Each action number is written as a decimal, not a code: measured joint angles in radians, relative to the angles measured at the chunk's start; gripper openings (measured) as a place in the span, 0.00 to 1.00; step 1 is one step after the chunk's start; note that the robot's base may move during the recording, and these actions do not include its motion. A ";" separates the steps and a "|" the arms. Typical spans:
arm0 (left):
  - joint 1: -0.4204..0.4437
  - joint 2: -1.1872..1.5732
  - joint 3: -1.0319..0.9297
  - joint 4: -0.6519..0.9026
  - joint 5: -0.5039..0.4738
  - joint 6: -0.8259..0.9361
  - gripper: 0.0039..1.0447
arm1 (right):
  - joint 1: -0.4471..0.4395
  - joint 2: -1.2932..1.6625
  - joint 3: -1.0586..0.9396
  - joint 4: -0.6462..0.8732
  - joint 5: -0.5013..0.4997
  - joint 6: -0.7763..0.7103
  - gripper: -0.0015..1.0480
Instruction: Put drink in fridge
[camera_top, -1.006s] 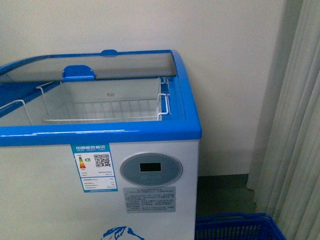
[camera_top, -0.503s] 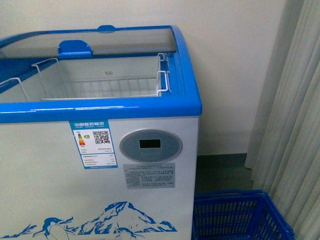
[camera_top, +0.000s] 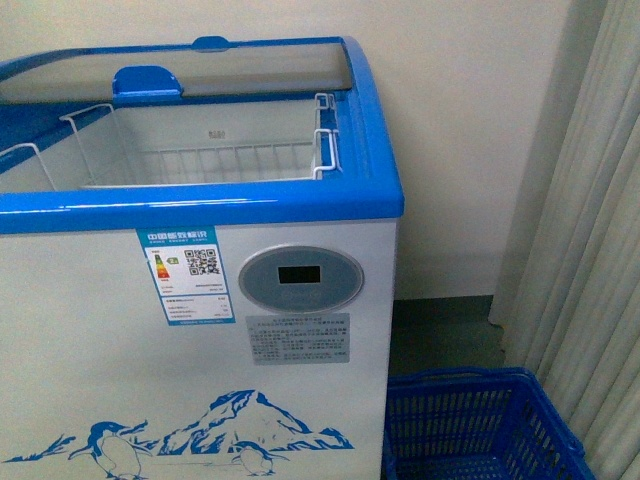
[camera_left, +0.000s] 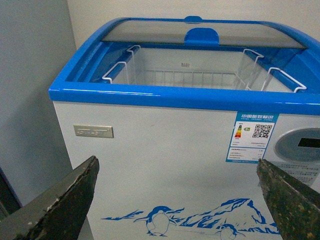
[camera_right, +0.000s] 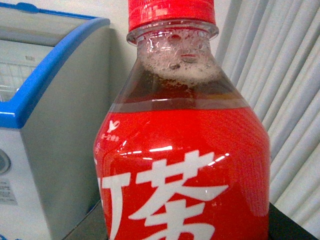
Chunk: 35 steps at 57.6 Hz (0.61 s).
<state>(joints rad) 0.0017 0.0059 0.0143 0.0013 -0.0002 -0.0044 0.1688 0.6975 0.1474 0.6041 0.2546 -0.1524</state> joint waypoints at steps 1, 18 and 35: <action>0.000 0.000 0.000 0.000 0.000 0.000 0.92 | -0.003 0.013 0.007 0.005 -0.004 0.000 0.39; 0.000 0.000 0.000 0.000 0.000 0.000 0.92 | -0.021 0.400 0.267 0.069 -0.032 -0.039 0.39; 0.000 0.000 0.000 0.000 0.000 0.000 0.92 | 0.018 0.697 0.609 0.030 -0.031 -0.111 0.39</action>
<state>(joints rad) 0.0017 0.0059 0.0143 0.0013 -0.0002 -0.0044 0.1864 1.3941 0.7563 0.6342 0.2241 -0.2630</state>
